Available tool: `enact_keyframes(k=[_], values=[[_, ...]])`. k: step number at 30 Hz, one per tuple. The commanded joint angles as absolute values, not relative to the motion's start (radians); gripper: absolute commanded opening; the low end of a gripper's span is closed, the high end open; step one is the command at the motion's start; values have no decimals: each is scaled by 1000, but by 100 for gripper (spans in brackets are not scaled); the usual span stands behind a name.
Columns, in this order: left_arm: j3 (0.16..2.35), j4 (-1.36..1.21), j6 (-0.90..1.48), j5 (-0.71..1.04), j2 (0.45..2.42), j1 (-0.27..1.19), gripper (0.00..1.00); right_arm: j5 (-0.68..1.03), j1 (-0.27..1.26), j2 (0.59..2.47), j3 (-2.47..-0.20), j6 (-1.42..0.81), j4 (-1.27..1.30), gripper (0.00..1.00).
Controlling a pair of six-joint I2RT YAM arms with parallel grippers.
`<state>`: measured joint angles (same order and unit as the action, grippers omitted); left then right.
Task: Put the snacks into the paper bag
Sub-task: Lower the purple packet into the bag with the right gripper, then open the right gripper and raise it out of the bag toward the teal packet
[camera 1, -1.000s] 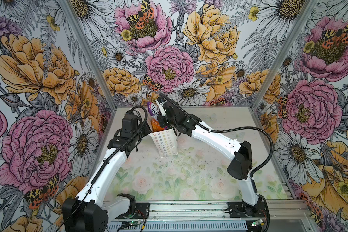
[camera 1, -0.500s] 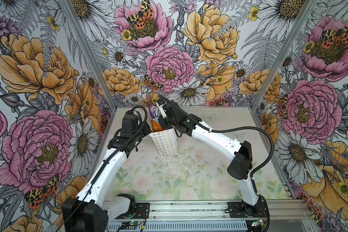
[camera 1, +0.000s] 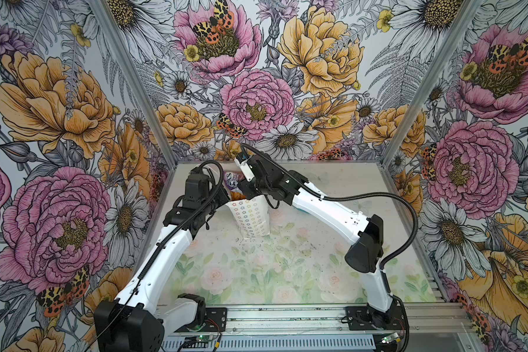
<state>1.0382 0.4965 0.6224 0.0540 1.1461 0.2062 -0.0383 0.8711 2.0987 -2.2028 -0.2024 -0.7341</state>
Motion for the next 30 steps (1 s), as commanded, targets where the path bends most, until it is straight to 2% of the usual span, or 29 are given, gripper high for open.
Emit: enact_keyframes(k=[1,7,19,25,30], values=[[1034,465,626,64,1135,201,0,-39,873,2039,-2237,-211,-735,48],[1032,465,626,63,1135,202,0,-76,873,2015,-2252,-202,-735,53],[1031,465,622,63,1128,199,0,-43,877,1984,-2276,-206,-735,51],[1026,465,623,63,1124,195,0,-43,877,1889,-2208,-184,-733,52],[1026,465,624,63,1126,194,0,-139,878,1789,-2124,-152,-733,56]])
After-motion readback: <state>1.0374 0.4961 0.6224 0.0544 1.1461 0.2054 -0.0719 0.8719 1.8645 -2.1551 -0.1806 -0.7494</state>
